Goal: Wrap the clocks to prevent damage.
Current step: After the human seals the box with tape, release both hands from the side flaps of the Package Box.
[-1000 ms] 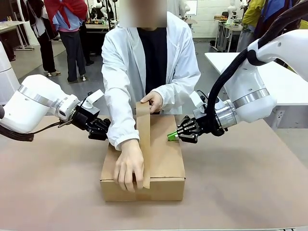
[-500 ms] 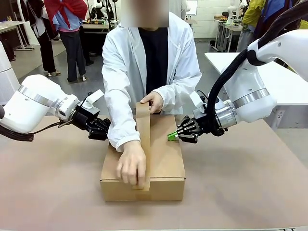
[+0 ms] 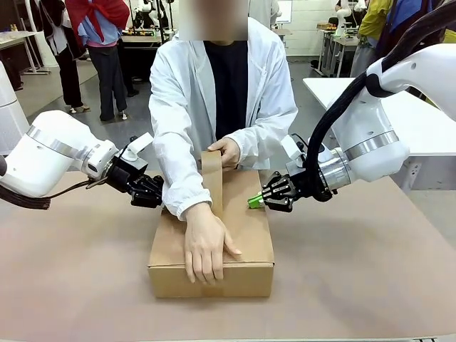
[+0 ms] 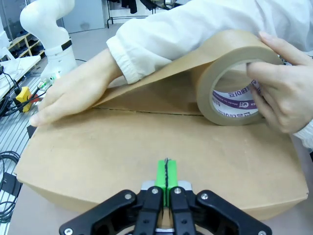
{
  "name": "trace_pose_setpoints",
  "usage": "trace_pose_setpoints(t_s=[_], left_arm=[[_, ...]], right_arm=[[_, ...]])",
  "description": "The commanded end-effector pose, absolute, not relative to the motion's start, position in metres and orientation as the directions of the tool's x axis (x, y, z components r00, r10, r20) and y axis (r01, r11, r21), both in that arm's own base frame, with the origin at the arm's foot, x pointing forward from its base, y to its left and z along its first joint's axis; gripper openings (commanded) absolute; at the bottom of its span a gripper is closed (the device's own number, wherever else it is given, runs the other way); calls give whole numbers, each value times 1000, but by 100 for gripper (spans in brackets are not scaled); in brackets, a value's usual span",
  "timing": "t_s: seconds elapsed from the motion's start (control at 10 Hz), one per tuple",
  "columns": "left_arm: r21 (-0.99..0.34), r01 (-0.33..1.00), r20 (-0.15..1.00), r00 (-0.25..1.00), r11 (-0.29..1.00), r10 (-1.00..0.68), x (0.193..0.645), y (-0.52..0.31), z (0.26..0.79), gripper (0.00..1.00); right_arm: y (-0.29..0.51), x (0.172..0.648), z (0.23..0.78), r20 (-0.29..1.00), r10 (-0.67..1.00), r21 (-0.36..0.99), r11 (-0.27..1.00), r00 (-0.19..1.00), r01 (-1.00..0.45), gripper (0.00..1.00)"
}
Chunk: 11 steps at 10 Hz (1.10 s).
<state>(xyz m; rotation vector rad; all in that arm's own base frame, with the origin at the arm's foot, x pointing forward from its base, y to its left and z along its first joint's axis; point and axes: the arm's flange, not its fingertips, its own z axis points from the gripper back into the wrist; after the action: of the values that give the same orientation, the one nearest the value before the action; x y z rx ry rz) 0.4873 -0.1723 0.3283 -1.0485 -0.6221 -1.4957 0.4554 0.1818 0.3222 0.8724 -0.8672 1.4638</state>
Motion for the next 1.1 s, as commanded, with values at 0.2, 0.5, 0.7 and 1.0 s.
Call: trace_pose_setpoints(t_s=[0.2, 0.5, 0.7, 1.0], left_arm=[[-171, 963, 869, 48, -209, -493, 487, -174, 326, 0], [-171, 963, 869, 48, -209, -493, 487, -174, 326, 0], [-171, 963, 869, 48, -209, -493, 487, -174, 326, 0], [-171, 963, 869, 48, -209, -493, 487, -174, 326, 0]], right_arm=[[182, 455, 318, 891, 451, -28, -54, -49, -998, 1], [182, 455, 318, 891, 451, -28, -54, -49, -998, 1], [182, 455, 318, 891, 451, -28, -54, -49, -998, 1], [182, 455, 318, 891, 451, -28, -54, -49, -998, 1]])
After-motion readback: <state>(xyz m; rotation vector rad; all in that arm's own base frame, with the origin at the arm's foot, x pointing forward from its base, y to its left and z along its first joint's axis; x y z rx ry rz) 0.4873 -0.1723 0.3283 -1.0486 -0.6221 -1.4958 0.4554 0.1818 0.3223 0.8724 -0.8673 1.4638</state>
